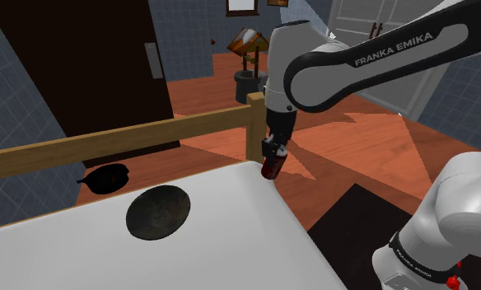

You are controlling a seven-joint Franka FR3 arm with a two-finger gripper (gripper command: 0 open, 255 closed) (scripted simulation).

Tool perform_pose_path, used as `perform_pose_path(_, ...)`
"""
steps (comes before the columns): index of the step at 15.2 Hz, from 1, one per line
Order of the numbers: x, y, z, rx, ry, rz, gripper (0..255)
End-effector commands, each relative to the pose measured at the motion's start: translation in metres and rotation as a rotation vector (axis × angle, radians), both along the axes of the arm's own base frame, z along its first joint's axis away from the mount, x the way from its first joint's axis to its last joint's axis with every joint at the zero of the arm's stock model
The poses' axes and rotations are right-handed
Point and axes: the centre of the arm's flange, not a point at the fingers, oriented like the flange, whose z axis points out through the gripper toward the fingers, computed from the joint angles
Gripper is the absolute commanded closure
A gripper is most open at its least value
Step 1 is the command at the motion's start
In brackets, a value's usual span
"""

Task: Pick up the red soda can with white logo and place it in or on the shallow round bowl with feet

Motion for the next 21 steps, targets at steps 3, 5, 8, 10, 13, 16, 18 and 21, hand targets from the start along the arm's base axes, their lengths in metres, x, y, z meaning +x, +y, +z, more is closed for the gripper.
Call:
perform_pose_path(3, 0.007, 0.012, 0.016, 0.000, 0.000, 0.000, 255)
perform_pose_path(5, 0.020, 0.035, 0.017, 0.000, 0.000, 0.000, 255)
perform_pose_path(8, 0.038, 0.070, 0.020, 0.000, 0.000, 0.000, 255)
perform_pose_path(10, 0.051, 0.093, 0.022, 0.000, 0.000, 0.000, 255)
perform_pose_path(13, 0.069, 0.128, 0.024, 0.000, 0.000, 0.000, 255)
perform_pose_path(16, 0.088, 0.163, 0.027, 0.000, 0.000, 0.000, 255)
perform_pose_path(18, 0.100, 0.186, 0.029, 0.000, 0.000, 0.000, 255)
perform_pose_path(21, 0.119, 0.221, 0.031, 0.000, 0.000, 0.000, 255)
